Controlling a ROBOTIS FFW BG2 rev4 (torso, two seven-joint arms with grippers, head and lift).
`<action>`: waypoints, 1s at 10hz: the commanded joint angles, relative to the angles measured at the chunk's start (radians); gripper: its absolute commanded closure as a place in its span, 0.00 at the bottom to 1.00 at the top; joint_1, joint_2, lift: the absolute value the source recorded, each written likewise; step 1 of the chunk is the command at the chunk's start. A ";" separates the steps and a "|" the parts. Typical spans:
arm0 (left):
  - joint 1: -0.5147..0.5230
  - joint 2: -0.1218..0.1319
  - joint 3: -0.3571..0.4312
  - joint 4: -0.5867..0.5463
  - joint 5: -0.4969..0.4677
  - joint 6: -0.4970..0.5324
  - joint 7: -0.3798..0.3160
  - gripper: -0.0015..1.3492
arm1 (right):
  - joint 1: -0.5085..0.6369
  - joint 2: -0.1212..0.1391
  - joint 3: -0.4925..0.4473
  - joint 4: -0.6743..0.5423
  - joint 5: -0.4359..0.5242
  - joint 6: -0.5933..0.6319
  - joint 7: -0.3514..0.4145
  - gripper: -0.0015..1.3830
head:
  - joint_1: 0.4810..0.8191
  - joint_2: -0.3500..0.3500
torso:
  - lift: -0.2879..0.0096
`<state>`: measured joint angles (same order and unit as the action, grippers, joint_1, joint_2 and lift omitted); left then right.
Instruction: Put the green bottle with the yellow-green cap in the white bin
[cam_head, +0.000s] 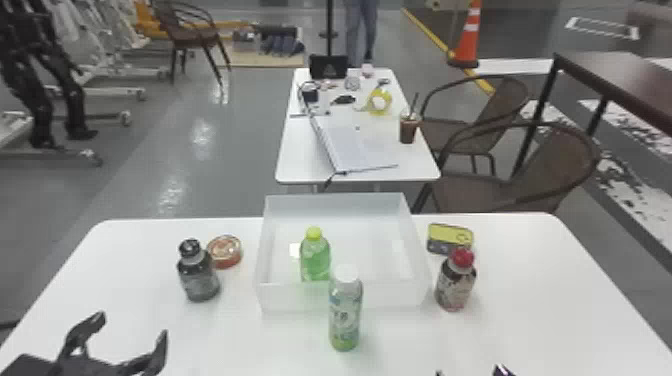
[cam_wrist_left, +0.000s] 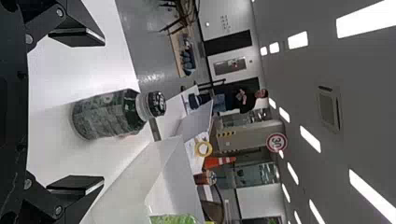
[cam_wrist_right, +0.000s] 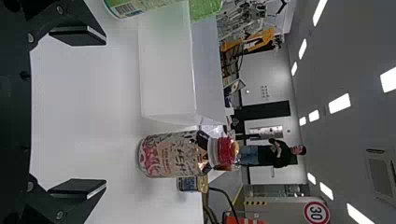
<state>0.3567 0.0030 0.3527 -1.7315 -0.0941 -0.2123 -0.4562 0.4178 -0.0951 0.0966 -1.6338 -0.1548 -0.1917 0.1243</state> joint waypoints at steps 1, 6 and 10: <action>0.056 -0.006 0.008 0.003 0.068 -0.018 0.060 0.18 | 0.002 0.000 0.000 -0.003 0.003 0.000 0.000 0.15 | 0.20 0.50 | 0.63; 0.130 -0.006 -0.024 0.009 0.128 -0.075 0.168 0.18 | 0.010 0.000 -0.001 -0.009 0.004 0.000 0.000 0.15 | 0.20 0.50 | 0.63; 0.131 -0.006 -0.034 0.018 0.152 -0.079 0.175 0.18 | 0.012 0.000 -0.001 -0.011 0.004 0.000 0.000 0.15 | 0.20 0.50 | 0.63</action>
<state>0.4879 0.0031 0.3204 -1.7139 0.0555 -0.2925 -0.2807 0.4295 -0.0953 0.0951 -1.6444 -0.1503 -0.1917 0.1242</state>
